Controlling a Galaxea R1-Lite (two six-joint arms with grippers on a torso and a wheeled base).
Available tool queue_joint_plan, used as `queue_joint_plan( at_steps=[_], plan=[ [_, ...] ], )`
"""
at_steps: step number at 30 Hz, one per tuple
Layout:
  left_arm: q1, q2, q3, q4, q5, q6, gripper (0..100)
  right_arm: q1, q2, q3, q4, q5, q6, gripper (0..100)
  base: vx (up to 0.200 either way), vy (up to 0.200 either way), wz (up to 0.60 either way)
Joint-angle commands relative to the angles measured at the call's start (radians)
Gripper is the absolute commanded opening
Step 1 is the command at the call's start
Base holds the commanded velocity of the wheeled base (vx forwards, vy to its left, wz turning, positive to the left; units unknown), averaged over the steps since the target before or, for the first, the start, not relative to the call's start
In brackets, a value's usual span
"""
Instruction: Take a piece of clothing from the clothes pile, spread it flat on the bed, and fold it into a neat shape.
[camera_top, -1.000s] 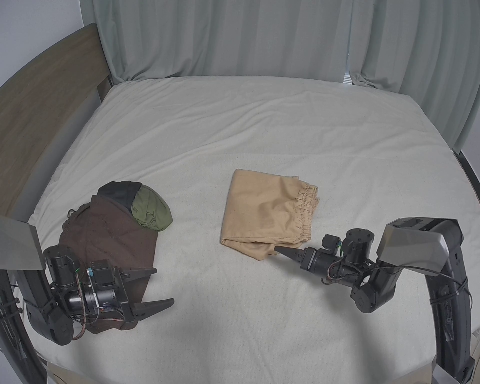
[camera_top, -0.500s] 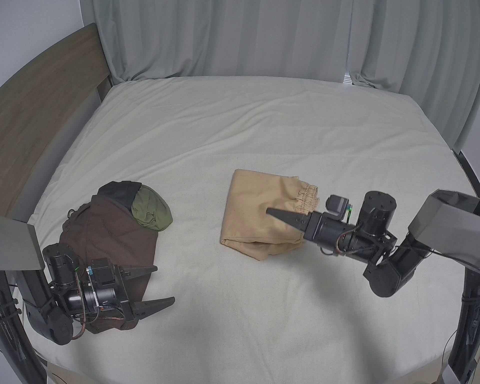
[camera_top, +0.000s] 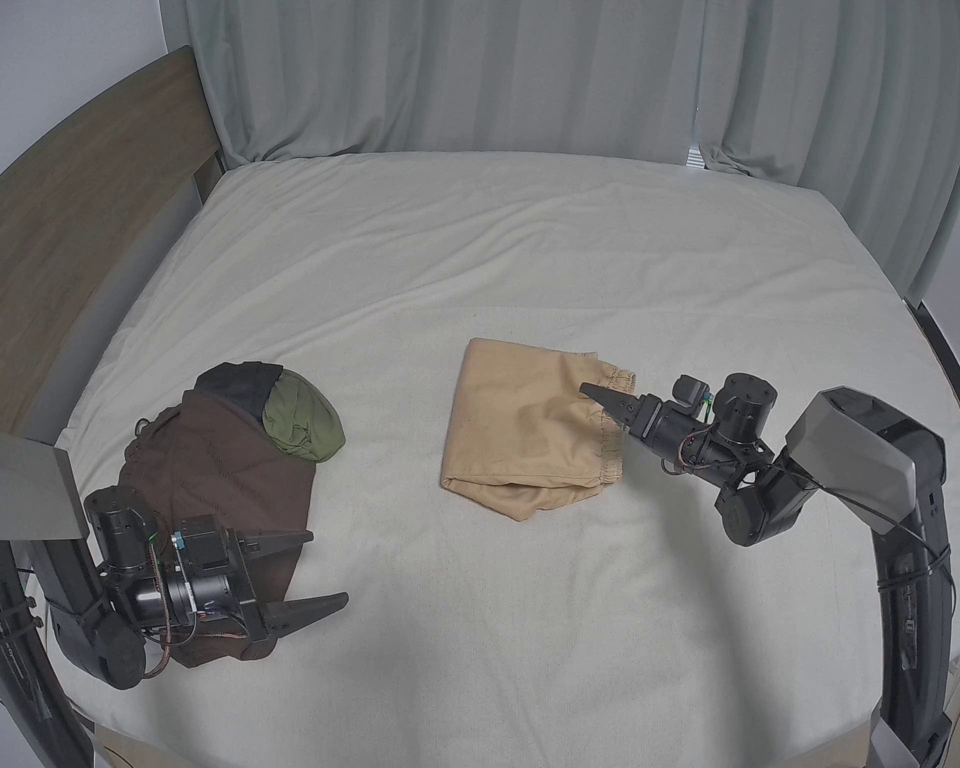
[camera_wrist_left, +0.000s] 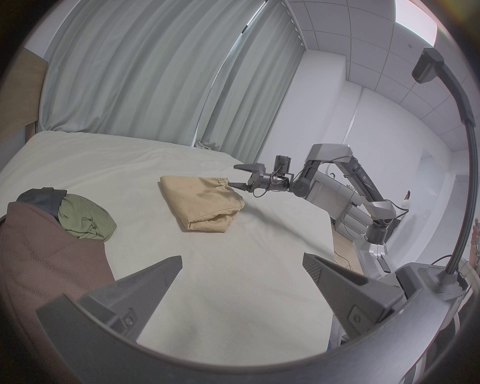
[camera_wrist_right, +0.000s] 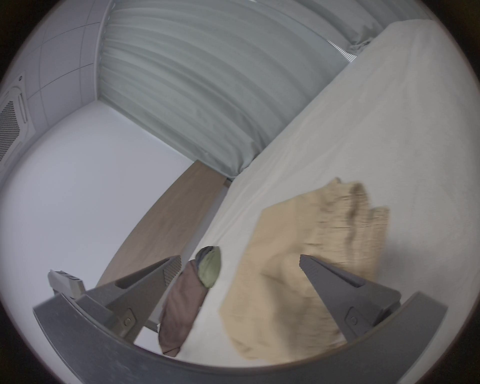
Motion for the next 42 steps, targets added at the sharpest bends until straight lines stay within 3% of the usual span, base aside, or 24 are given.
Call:
queue_joint_plan(
  at_steps=[1,9,18,21,23,24,26,31,35,39,42],
  plan=[
    [-0.002,0.002,0.002,0.0,-0.002,0.0,100,-0.029,0.082,-0.027,-0.001,-0.006,-0.001,100,0.0,0.0,0.0],
    [-0.007,-0.002,0.007,0.0,-0.002,0.001,100,-0.029,-0.051,0.073,-0.013,-0.006,-0.004,100,0.0,0.0,0.0],
    [-0.076,-0.154,0.018,0.0,-0.002,-0.034,100,-0.008,-0.49,0.435,-0.018,-0.006,-0.179,100,0.0,0.0,0.0],
    [-0.135,-0.22,0.027,0.0,-0.002,-0.092,100,-0.009,-0.619,0.554,-0.006,-0.008,-0.278,100,0.0,0.0,0.0],
    [-0.145,-0.23,0.028,0.0,-0.003,-0.1,100,-0.012,-0.633,0.571,-0.006,-0.008,-0.301,100,0.0,0.0,0.0],
    [-0.209,-0.295,0.03,0.001,-0.003,-0.14,100,-0.057,-0.709,0.663,0.001,-0.023,-0.435,100,0.0,0.0,0.0],
    [-0.27,-0.332,0.031,0.001,-0.002,-0.169,100,-0.086,-0.766,0.721,0.001,-0.051,-0.49,100,0.0,0.0,0.0],
    [-0.389,-0.43,0.048,0.001,-0.002,-0.222,100,-0.11,-0.947,0.847,0.013,-0.058,-0.536,100,0.0,0.0,0.0],
    [-0.439,-0.582,0.077,0.001,0.015,-0.295,100,-0.135,-1.18,0.936,0.137,-0.063,-0.59,100,0.0,0.0,0.0],
    [-0.439,-0.69,0.103,0.023,0.046,-0.308,100,-0.169,-1.361,0.975,0.272,-0.069,-0.639,100,0.0,0.0,0.0],
    [-0.415,-0.773,0.126,0.031,0.138,-0.307,100,-0.175,-1.553,0.982,0.421,-0.072,-0.654,100,0.0,0.0,0.0]
  ],
)
